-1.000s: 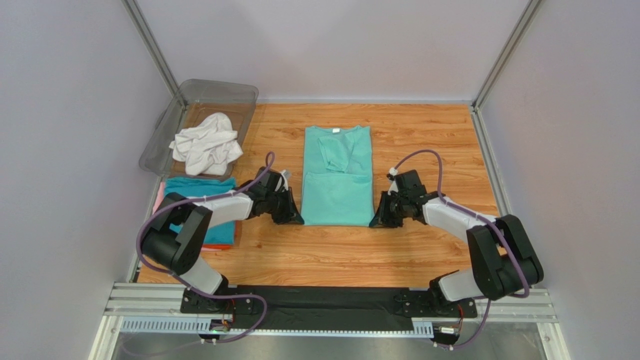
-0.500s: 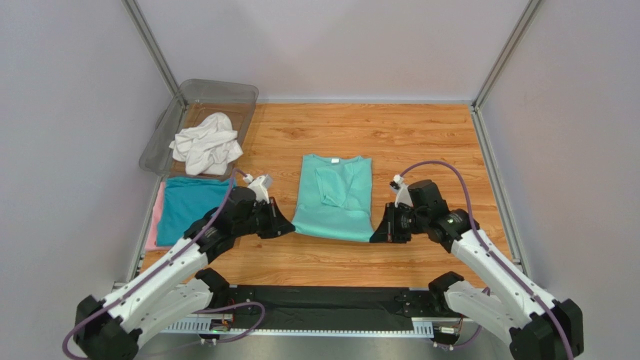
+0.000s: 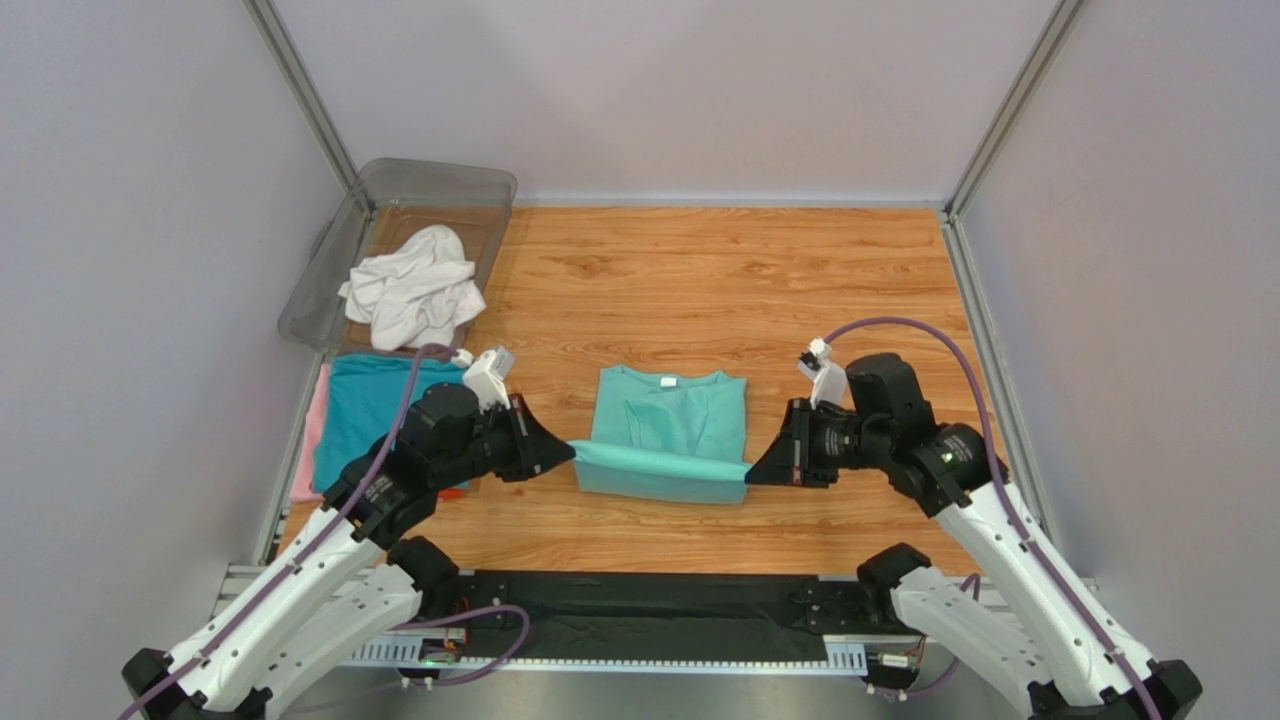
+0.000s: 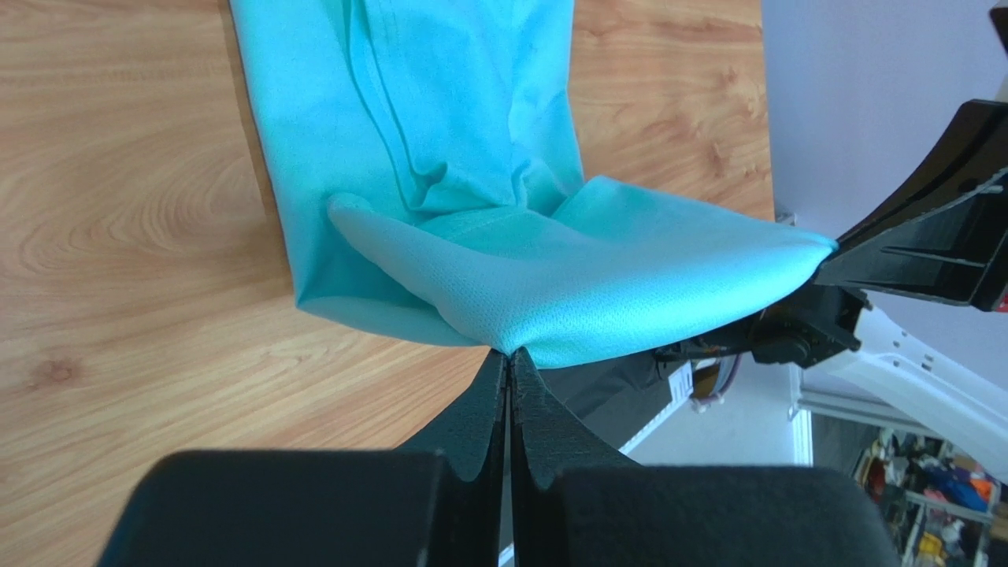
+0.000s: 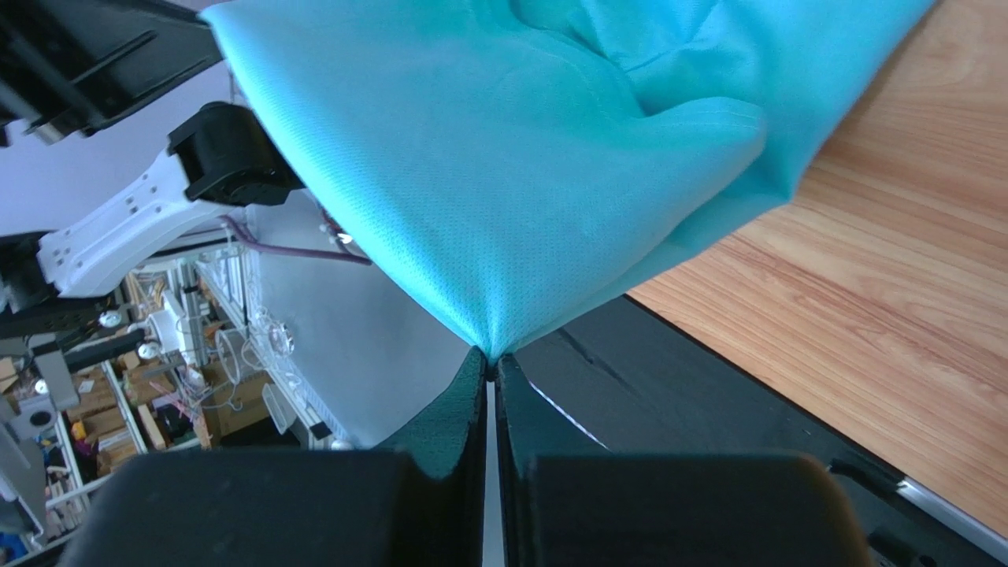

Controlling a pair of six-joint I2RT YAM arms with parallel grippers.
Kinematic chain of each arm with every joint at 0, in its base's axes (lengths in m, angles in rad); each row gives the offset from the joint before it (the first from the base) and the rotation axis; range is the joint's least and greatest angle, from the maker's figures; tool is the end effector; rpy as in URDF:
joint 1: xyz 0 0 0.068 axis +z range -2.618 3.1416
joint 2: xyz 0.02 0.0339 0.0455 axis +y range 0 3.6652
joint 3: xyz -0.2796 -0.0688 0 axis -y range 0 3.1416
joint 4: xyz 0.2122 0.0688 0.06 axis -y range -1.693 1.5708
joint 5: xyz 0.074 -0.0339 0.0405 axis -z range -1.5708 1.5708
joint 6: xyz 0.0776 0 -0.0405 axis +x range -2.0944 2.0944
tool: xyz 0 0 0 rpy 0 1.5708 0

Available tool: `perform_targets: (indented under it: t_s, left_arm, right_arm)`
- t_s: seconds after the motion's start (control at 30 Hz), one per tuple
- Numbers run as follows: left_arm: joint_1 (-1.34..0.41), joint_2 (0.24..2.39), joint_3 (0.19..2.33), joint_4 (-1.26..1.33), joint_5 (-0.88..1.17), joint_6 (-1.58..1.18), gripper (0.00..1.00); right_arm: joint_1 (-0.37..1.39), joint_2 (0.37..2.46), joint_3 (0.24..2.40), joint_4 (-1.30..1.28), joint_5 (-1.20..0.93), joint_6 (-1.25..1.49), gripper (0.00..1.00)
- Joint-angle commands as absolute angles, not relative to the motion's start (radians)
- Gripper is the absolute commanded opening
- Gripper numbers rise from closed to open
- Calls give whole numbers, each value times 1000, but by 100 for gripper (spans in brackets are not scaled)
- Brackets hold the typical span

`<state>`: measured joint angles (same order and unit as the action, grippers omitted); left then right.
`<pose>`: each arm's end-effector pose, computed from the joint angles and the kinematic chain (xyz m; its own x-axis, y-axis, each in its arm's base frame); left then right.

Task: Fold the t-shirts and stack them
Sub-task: Fold the tshirt

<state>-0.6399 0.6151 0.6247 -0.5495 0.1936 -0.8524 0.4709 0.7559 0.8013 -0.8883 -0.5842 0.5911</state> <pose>0.0970 -0.0908 0.2597 -0.8122 -0.3164 -0.4901 0.1624 0.6843 -0.7109 0.0858 0.0917 0.2713 -0.9456 0.0402 -0.3230 -0.2150 0.6678 0.7127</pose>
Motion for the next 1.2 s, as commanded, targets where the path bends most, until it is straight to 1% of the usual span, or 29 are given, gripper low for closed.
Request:
perform_targets:
  t_s: [0.0,0.07,0.3,0.53,0.57,0.6,0.67,0.87,1.03,1.17]
  left_arm:
    - [-638,663,704,-555,103,-847,0]
    - [-637,718,725,-554,75,-842,0]
    - [-637,851,871,-549,-72,-776,0]
    - [-618,1038,991,-543,-68,-712,0]
    - [-609,1061,1002,-538,-63,-710,0]
    - [-580,1147,1043,-523,-26,-695,0]
    - [-565,1167,1061,-499,-11,-689,0]
    - [-511,1353,1155,-462,40,-661,0]
    - [-463,1505,1199,-419,80,-657,0]
    - [-445,1636,1273,-408,170,-638,0]
  right_arm:
    - [471,830,871,-914,-490,585,0]
    - [463,859,911,-910,-437,563,0]
    - [371,968,976,-862,-417,528,0]
    - [290,1075,1035,-831,-466,476,0]
    - [284,1092,1040,-827,-471,471,0]
    - [247,1156,1054,-793,-494,463,0]
    - [232,1190,1052,-764,-502,468,0]
    - [184,1334,1055,-631,-525,483,0]
    - [166,1456,1077,-534,-519,512,0]
    - [164,1555,1114,-499,-509,522,0]
